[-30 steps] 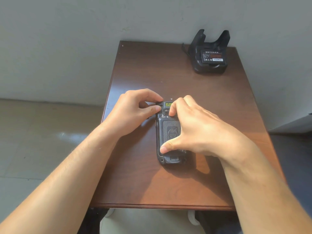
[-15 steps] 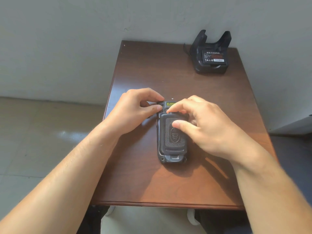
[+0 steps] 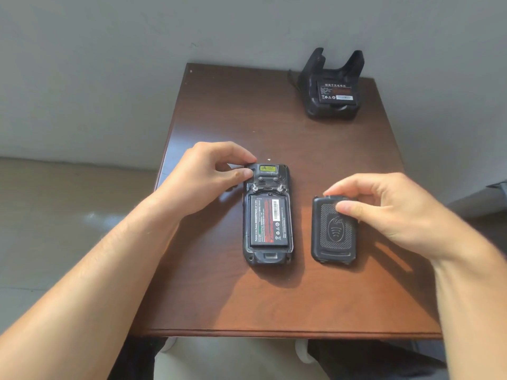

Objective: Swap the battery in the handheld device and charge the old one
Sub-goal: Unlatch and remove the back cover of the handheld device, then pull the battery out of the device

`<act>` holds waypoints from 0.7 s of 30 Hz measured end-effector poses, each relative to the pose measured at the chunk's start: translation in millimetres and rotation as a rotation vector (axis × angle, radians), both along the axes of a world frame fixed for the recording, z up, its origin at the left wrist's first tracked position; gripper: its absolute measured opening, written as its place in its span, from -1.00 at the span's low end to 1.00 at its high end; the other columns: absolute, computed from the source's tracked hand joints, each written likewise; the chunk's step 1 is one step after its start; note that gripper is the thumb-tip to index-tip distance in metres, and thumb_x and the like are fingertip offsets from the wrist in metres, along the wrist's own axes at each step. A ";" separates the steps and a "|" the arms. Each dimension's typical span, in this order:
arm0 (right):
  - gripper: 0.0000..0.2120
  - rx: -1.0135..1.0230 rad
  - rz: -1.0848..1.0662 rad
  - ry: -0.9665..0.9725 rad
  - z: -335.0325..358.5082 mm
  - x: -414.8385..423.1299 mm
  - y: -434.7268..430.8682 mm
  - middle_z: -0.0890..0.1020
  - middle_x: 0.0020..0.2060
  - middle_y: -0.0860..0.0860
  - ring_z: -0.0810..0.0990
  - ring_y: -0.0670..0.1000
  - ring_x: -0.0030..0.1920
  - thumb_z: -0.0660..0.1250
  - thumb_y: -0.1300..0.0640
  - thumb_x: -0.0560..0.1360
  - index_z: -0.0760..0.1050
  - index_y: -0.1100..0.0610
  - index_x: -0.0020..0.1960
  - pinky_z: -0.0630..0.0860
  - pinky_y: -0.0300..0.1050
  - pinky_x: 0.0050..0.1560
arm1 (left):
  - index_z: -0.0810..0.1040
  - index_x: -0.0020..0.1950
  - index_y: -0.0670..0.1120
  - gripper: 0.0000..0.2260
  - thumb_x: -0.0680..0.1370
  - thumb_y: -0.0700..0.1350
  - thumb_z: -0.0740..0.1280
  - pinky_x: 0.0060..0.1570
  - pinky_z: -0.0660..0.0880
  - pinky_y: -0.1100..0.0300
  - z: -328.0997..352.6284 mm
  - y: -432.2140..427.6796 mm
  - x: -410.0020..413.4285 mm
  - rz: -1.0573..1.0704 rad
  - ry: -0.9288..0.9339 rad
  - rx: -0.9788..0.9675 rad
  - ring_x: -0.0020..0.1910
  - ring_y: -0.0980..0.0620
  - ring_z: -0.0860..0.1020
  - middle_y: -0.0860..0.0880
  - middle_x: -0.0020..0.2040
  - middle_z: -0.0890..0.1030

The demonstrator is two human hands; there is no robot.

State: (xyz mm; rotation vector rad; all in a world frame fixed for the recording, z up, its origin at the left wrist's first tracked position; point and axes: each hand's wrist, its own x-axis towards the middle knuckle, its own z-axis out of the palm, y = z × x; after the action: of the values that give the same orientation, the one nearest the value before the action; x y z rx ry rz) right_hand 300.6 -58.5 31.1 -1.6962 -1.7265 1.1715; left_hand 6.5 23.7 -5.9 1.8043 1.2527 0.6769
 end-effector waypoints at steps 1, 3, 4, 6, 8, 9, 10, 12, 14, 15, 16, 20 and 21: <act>-0.83 -0.007 -0.004 -0.003 -2.7 0.4 0.1 0.77 -0.06 -0.05 0.75 -0.03 0.00 0.45 0.23 0.52 0.69 0.00 0.03 0.63 0.06 0.19 | 0.70 0.09 -0.03 -0.86 0.54 -0.19 0.47 -0.31 0.38 0.50 0.6 -0.2 0.0 0.000 0.005 0.004 -0.43 0.25 0.50 0.35 -0.33 0.63; -0.84 0.003 -0.017 -0.031 -6.9 -0.4 1.4 0.77 -0.07 -0.10 0.74 -0.09 -0.01 0.47 0.21 0.51 0.70 -0.01 0.04 0.63 0.04 0.19 | 0.70 0.10 -0.05 -0.85 0.55 -0.20 0.46 -0.32 0.38 0.50 1.5 -0.3 -0.2 0.000 0.005 0.003 -0.43 0.25 0.51 0.35 -0.35 0.62; -0.84 0.022 -0.019 -0.063 -9.4 -0.5 1.9 0.77 -0.08 -0.14 0.73 -0.12 -0.02 0.49 0.18 0.50 0.70 -0.03 0.04 0.63 0.01 0.18 | 0.70 0.10 -0.06 -0.85 0.55 -0.21 0.46 -0.32 0.37 0.51 1.8 -0.5 -0.2 -0.003 0.007 0.003 -0.44 0.26 0.51 0.35 -0.37 0.62; -0.84 0.068 -0.007 -0.143 -13.0 0.4 1.0 0.75 -0.14 -0.22 0.69 -0.19 -0.10 0.51 0.13 0.48 0.71 -0.07 0.03 0.60 -0.11 0.08 | 0.69 0.11 -0.07 -0.85 0.55 -0.21 0.45 -0.33 0.37 0.51 2.2 -1.3 1.0 -0.014 0.015 0.004 -0.46 0.27 0.52 0.34 -0.39 0.62; -0.84 0.114 -0.003 -0.197 -14.7 1.6 0.1 0.71 -0.19 -0.28 0.64 -0.23 -0.17 0.52 0.11 0.47 0.71 -0.09 0.02 0.51 -0.23 -0.04 | 0.69 0.12 -0.08 -0.84 0.56 -0.22 0.44 -0.33 0.38 0.50 3.0 -1.3 1.7 -0.023 0.020 0.007 -0.47 0.26 0.53 0.34 -0.39 0.62; -0.84 0.131 -0.009 -0.209 -15.3 2.3 -0.3 0.71 -0.20 -0.27 0.62 -0.25 -0.20 0.52 0.11 0.47 0.71 -0.08 0.02 0.46 -0.27 -0.08 | 0.69 0.12 -0.08 -0.84 0.56 -0.22 0.44 -0.32 0.38 0.50 3.1 -1.0 2.2 -0.026 0.021 0.006 -0.47 0.27 0.53 0.33 -0.40 0.62; -0.84 0.146 -0.016 -0.220 -16.2 3.0 -0.7 0.70 -0.22 -0.25 0.60 -0.26 -0.21 0.52 0.12 0.47 0.71 -0.08 0.02 0.43 -0.32 -0.10 | 0.70 0.13 -0.08 -0.83 0.56 -0.23 0.44 -0.33 0.38 0.50 3.6 -0.8 2.2 -0.026 0.019 0.002 -0.47 0.27 0.53 0.32 -0.41 0.62; -0.83 0.176 -0.026 -0.252 -18.0 4.3 -1.1 0.65 -0.21 -0.22 0.56 -0.26 -0.20 0.53 0.13 0.46 0.71 -0.08 0.02 0.38 -0.41 -0.13 | 0.70 0.13 -0.10 -0.83 0.55 -0.24 0.44 -0.35 0.37 0.52 4.1 -0.2 2.5 -0.022 0.009 -0.011 -0.48 0.28 0.53 0.30 -0.44 0.61; -0.82 0.191 -0.037 -0.286 -20.6 5.8 -1.0 0.63 -0.14 -0.20 0.55 -0.21 -0.13 0.54 0.12 0.45 0.71 -0.10 0.00 0.37 -0.41 -0.12 | 0.70 0.12 -0.12 -0.83 0.55 -0.25 0.45 -0.36 0.37 0.52 4.5 0.6 2.9 -0.014 -0.007 -0.028 -0.49 0.29 0.53 0.29 -0.46 0.60; -0.83 0.190 -0.039 -0.294 -21.6 6.0 -1.0 0.63 -0.12 -0.20 0.55 -0.19 -0.10 0.55 0.11 0.45 0.71 -0.11 0.00 0.37 -0.40 -0.10 | 0.70 0.12 -0.12 -0.83 0.55 -0.25 0.45 -0.36 0.38 0.52 4.7 1.0 2.9 -0.011 -0.015 -0.035 -0.49 0.29 0.53 0.29 -0.46 0.60; -0.83 0.186 -0.039 -0.297 -22.5 6.0 -0.9 0.63 -0.11 -0.20 0.56 -0.18 -0.08 0.55 0.10 0.45 0.71 -0.11 0.00 0.37 -0.41 -0.10 | 0.70 0.12 -0.12 -0.83 0.54 -0.25 0.45 -0.36 0.38 0.51 4.8 1.3 3.0 -0.009 -0.022 -0.039 -0.48 0.28 0.53 0.28 -0.45 0.61; -0.83 0.183 -0.044 -0.295 -24.9 6.2 -0.2 0.65 -0.10 -0.19 0.57 -0.16 -0.08 0.55 0.11 0.44 0.71 -0.10 -0.01 0.36 -0.43 -0.11 | 0.71 0.12 -0.12 -0.83 0.54 -0.25 0.46 -0.34 0.40 0.50 3.9 1.1 3.4 -0.008 -0.031 -0.045 -0.46 0.28 0.54 0.28 -0.43 0.62; -0.83 0.182 -0.046 -0.291 -25.0 6.7 -0.2 0.65 -0.10 -0.19 0.57 -0.15 -0.07 0.56 0.11 0.44 0.71 -0.11 -0.01 0.37 -0.41 -0.11 | 0.70 0.12 -0.12 -0.83 0.54 -0.25 0.46 -0.34 0.40 0.50 3.7 1.0 3.6 -0.009 -0.033 -0.047 -0.46 0.28 0.54 0.28 -0.43 0.62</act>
State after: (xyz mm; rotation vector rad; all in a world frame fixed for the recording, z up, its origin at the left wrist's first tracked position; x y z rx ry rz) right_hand 307.4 -58.7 6.1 -1.8515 -1.8860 0.7491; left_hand 10.2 24.7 -2.2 1.7531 1.2286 0.6644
